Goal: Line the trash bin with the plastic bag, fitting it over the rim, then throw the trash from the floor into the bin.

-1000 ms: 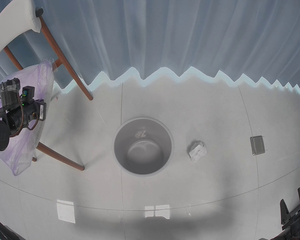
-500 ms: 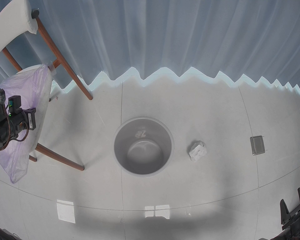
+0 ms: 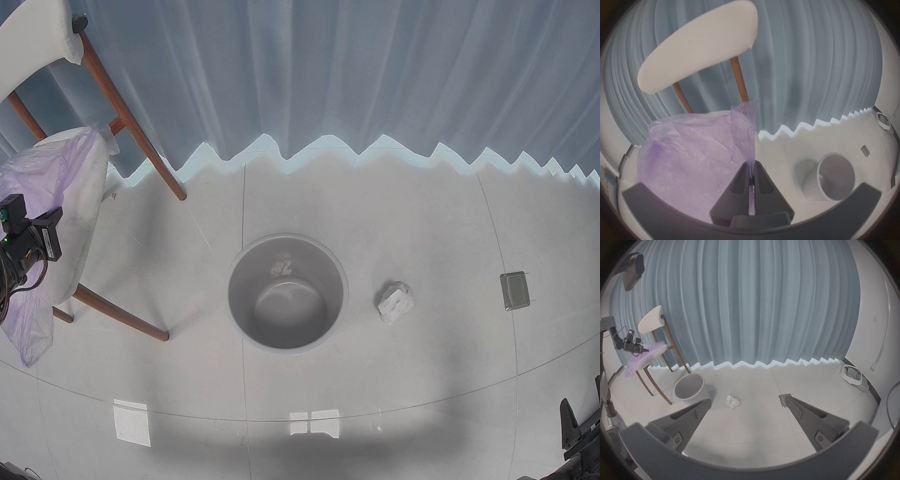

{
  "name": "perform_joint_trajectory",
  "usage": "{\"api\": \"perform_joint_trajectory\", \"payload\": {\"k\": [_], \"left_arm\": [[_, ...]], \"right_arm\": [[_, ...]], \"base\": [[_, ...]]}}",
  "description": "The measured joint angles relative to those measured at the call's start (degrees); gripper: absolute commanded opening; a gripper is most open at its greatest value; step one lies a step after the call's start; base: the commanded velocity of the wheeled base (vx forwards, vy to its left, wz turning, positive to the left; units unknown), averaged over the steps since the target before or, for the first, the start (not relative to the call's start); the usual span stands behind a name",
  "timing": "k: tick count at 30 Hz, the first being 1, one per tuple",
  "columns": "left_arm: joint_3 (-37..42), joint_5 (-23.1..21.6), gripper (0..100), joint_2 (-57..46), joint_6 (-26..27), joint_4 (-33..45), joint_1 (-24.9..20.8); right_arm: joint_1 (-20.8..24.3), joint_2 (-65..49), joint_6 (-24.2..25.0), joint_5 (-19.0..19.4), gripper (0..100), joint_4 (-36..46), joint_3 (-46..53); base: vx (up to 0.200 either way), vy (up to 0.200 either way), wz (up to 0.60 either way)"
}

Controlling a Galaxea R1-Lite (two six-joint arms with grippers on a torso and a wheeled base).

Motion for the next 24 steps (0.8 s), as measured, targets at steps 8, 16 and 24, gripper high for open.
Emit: {"api": "perform_joint_trajectory", "payload": {"k": [8,16,24], "left_arm": [[2.3,-1.0,0,-0.6,-7.2,-3.8,-0.4],[3.3,-1.0,0,-2.1,-23.9,-3.9,-0.8],[6.3,-1.0,0,-4.5,-39.3,-3.8,-0.9]], "right_arm": [[0.0,0.0,0.0,0.0,100,0.0,0.0],[0.0,0.0,0.0,0.0,100,0.0,0.0],[0.0,0.0,0.0,0.0,100,0.0,0.0]], "base": [[0.0,0.0,0.0],[0.0,0.0,0.0],[0.0,0.0,0.0]]}}
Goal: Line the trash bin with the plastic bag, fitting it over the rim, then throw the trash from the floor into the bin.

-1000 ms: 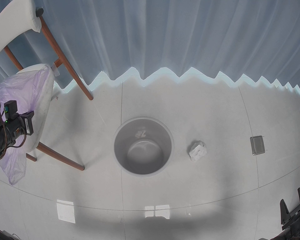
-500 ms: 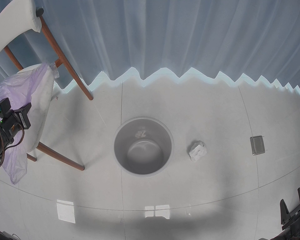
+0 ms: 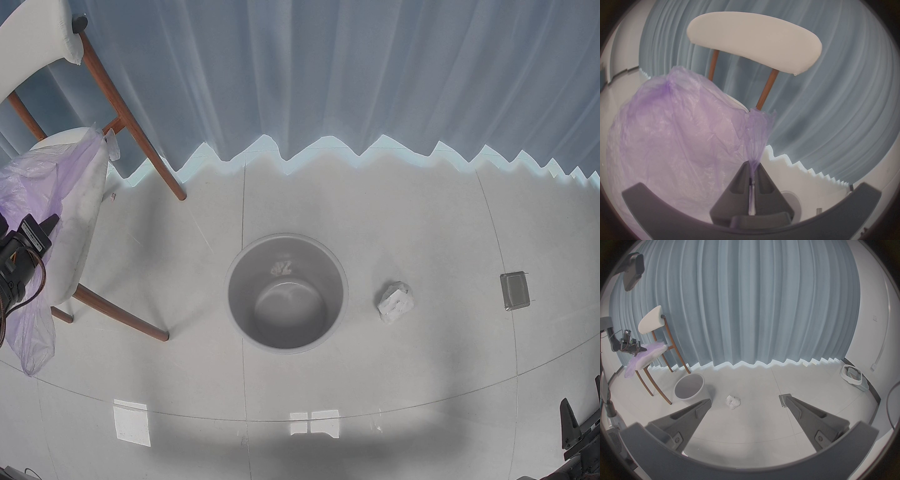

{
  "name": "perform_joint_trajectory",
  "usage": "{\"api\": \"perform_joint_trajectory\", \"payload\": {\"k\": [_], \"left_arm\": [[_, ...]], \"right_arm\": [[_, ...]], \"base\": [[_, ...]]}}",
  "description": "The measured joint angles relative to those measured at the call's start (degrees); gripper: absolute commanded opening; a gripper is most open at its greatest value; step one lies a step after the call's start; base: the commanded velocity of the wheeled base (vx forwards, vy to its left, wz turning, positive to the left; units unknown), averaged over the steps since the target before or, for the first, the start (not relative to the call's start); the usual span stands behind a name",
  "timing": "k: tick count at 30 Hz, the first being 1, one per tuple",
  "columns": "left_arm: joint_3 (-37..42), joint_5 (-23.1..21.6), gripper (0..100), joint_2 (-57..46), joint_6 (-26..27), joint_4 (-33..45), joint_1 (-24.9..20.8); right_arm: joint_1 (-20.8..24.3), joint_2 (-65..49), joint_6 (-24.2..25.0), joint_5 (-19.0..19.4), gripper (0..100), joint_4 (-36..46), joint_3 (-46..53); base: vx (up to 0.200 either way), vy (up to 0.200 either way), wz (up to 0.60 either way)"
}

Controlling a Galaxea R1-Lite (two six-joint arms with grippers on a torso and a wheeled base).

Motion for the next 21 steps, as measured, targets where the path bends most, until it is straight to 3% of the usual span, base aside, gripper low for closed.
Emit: {"api": "perform_joint_trajectory", "payload": {"k": [13,21], "left_arm": [[3.3,-4.0,0,-4.8,-27.2,-0.2,-0.2],[4.9,-6.4,0,-8.3,-33.3,-0.2,-1.0]], "right_arm": [[0.0,0.0,0.0,0.0,100,0.0,0.0],[0.0,0.0,0.0,0.0,100,0.0,0.0]], "base": [[0.0,0.0,0.0],[0.0,0.0,0.0]]}}
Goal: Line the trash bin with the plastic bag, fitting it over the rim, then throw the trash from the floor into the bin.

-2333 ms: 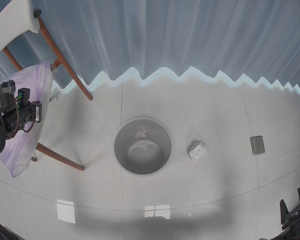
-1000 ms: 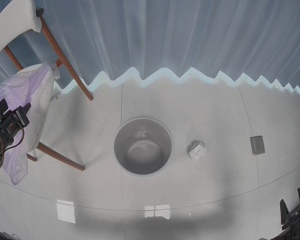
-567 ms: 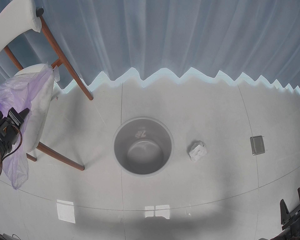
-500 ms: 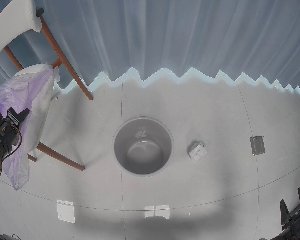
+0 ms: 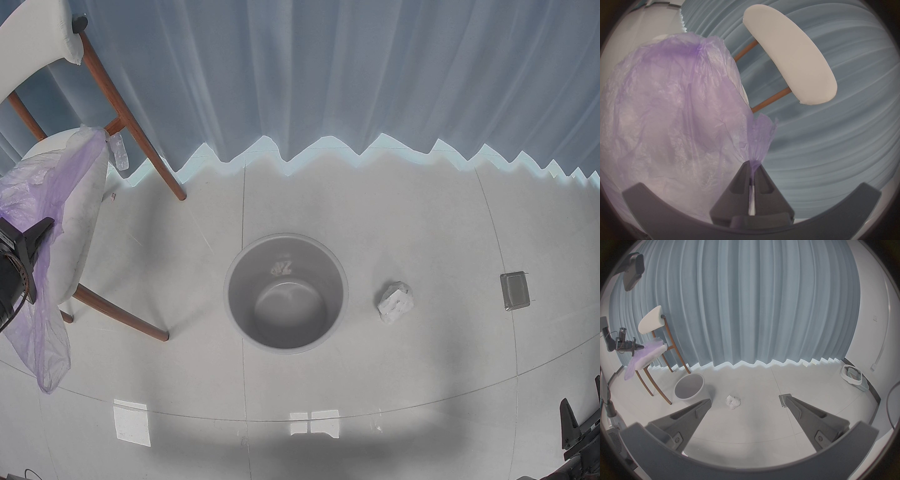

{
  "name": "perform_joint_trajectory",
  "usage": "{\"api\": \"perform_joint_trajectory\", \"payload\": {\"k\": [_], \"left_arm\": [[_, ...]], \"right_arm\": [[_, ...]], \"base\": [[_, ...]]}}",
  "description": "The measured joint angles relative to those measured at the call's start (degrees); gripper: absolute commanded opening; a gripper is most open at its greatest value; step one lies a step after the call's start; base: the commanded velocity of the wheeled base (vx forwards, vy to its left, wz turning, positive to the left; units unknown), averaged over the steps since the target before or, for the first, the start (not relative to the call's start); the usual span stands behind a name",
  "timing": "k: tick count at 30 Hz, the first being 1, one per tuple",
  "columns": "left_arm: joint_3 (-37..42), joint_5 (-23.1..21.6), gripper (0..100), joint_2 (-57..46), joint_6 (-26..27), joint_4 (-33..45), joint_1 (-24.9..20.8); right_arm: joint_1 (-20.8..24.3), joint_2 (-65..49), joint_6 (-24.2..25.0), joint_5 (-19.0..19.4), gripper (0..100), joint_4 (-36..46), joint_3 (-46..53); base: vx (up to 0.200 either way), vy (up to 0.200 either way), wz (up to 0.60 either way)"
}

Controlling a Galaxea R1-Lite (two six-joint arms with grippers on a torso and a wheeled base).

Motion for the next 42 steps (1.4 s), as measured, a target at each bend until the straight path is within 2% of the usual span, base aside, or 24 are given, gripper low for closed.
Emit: {"api": "perform_joint_trajectory", "payload": {"k": [5,13,18,23,28,34,37,42], "left_arm": [[2.2,-5.4,0,-2.7,-3.8,0.0,-0.5],[6.9,-18.1,0,-11.3,-8.2,0.6,-0.7],[8.5,-22.5,0,-16.6,-13.4,0.7,-0.9],[8.7,-26.6,0,-20.7,-15.2,0.2,-1.2],[8.4,-27.9,0,-23.1,-15.5,0.0,-2.9],[8.2,-28.8,0,-25.5,-17.4,-0.1,-9.4],[7.8,-28.9,0,-26.7,-21.0,-0.1,-13.4],[6.4,-29.0,0,-28.4,-29.6,-0.6,-17.3]], "right_arm": [[0.0,0.0,0.0,0.0,100,0.0,0.0],[0.0,0.0,0.1,0.0,100,0.0,0.0],[0.0,0.0,0.1,0.0,100,0.0,0.0],[0.0,0.0,0.1,0.0,100,0.0,0.0],[0.0,0.0,0.1,0.0,100,0.0,0.0],[0.0,0.0,0.1,0.0,100,0.0,0.0],[0.0,0.0,0.1,0.0,100,0.0,0.0],[0.0,0.0,0.1,0.0,100,0.0,0.0]], "base": [[0.0,0.0,0.0],[0.0,0.0,0.0],[0.0,0.0,0.0],[0.0,0.0,0.0],[0.0,0.0,0.0],[0.0,0.0,0.0],[0.0,0.0,0.0],[0.0,0.0,0.0]]}}
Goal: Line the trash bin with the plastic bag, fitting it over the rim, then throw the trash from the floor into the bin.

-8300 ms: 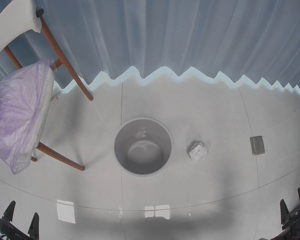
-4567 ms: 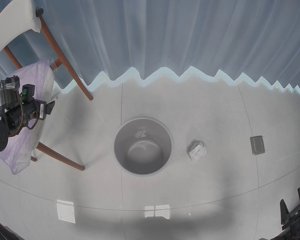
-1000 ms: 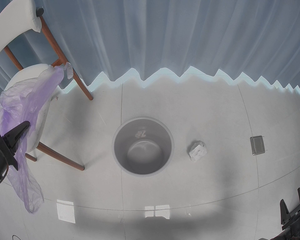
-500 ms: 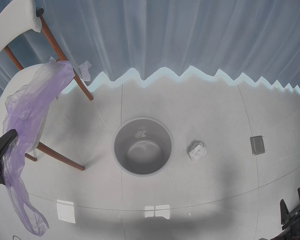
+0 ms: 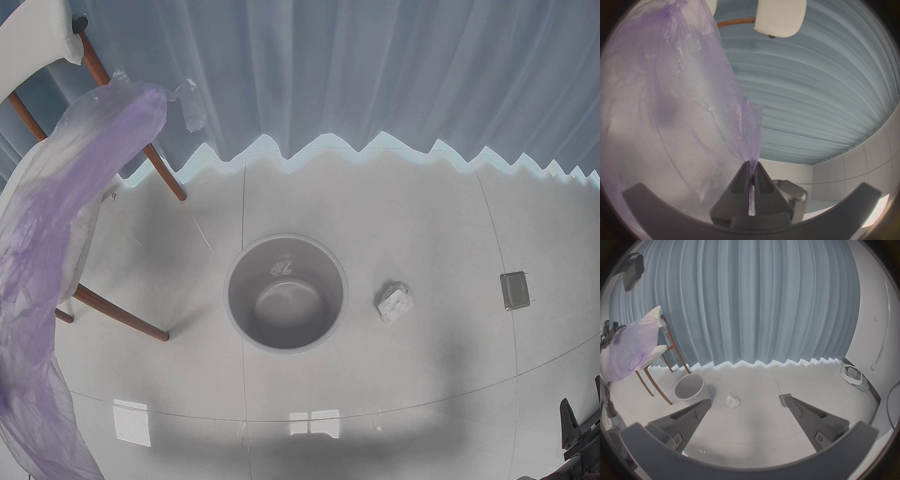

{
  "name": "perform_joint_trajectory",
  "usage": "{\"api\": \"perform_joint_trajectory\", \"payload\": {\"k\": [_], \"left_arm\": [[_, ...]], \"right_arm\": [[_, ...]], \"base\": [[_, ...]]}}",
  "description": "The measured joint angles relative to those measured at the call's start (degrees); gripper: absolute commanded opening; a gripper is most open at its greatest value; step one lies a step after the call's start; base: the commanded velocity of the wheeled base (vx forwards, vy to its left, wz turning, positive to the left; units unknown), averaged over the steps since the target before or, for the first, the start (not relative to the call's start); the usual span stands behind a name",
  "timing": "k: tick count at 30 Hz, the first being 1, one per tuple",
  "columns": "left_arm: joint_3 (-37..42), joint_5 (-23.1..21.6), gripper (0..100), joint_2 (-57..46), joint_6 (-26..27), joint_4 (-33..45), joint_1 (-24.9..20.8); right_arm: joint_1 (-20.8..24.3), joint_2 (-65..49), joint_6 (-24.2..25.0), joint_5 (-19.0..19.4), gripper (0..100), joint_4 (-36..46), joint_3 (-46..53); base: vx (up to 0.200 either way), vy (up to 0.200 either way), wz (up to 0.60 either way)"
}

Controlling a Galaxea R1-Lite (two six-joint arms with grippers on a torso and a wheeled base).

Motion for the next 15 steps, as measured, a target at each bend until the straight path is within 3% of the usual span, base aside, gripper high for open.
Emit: {"api": "perform_joint_trajectory", "payload": {"k": [7,15], "left_arm": [[-2.6,-0.1,0,-0.8,-8.9,-3.3,-1.8],[-7.1,-0.1,0,3.3,-9.5,-6.0,-3.9]], "right_arm": [[0.0,0.0,0.0,0.0,100,0.0,0.0],[0.0,0.0,0.0,0.0,100,0.0,0.0]], "base": [[0.0,0.0,0.0],[0.0,0.0,0.0]]}}
